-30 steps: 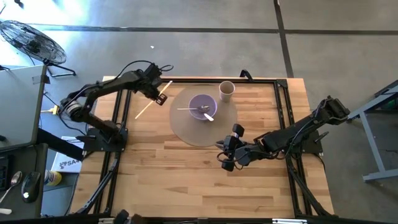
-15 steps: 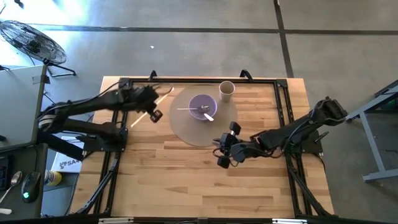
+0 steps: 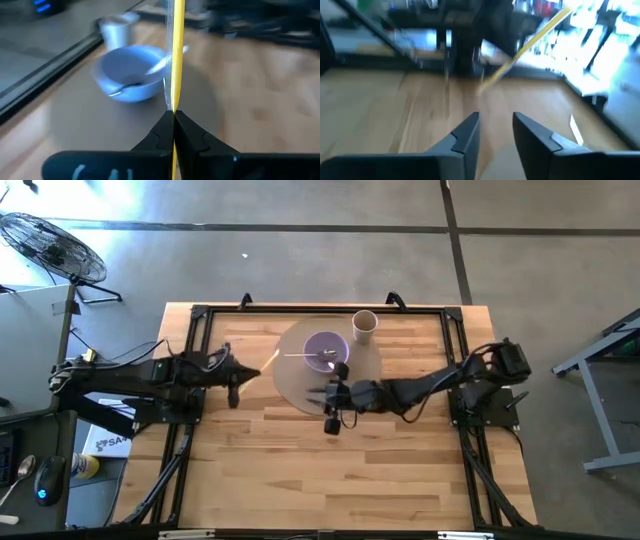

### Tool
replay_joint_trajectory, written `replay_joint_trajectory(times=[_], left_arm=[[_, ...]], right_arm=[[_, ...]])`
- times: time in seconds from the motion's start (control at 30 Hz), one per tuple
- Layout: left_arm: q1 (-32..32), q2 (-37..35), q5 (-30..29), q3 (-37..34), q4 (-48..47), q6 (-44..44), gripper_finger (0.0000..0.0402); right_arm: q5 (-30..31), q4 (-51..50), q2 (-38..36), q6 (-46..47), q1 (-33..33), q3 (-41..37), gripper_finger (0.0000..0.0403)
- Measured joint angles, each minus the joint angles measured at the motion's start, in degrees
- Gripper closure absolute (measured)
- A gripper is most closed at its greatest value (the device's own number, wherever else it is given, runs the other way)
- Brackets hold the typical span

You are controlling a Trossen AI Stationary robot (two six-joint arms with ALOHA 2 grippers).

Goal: Pick & Place Utensil
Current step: Put the yellow straw into the brown cup on the brown mat

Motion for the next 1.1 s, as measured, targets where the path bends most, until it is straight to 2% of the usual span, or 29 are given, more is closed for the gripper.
replay_joint_trajectory(times=[0.1,0.23,0.47,0.67,0.87,1.1], left_arm=[[-1.79,-2.7,5.97,-3.07,4.25,3.29,0.0401],[-3.43,-3.12,13.14,-4.45,6.56,4.55,0.0401],[-4.09,-0.08,15.7,-4.48,9.72,4.61,0.0401],[-4.02,2.27,15.23,-4.46,10.18,4.59,0.0401],[-4.02,2.32,15.21,-4.46,10.06,4.39,0.0401],[-4.02,2.32,15.1,-4.46,10.06,4.37,0.0401]], right_arm=[[-2.39,9.64,1.93,-4.58,-2.46,0.0,0.0271],[-7.35,19.04,5.56,-4.8,-5.63,0.82,0.0231],[-12.21,22.29,15.52,-3.35,-7.46,10.7,0.0189],[-13.64,18.57,19.85,-3.32,-6.61,18.55,0.0194],[-16.05,15.09,19.87,-3.31,-5.69,19.52,0.0213],[-15.96,11.69,19.87,-3.31,-5.67,19.5,0.0219]])
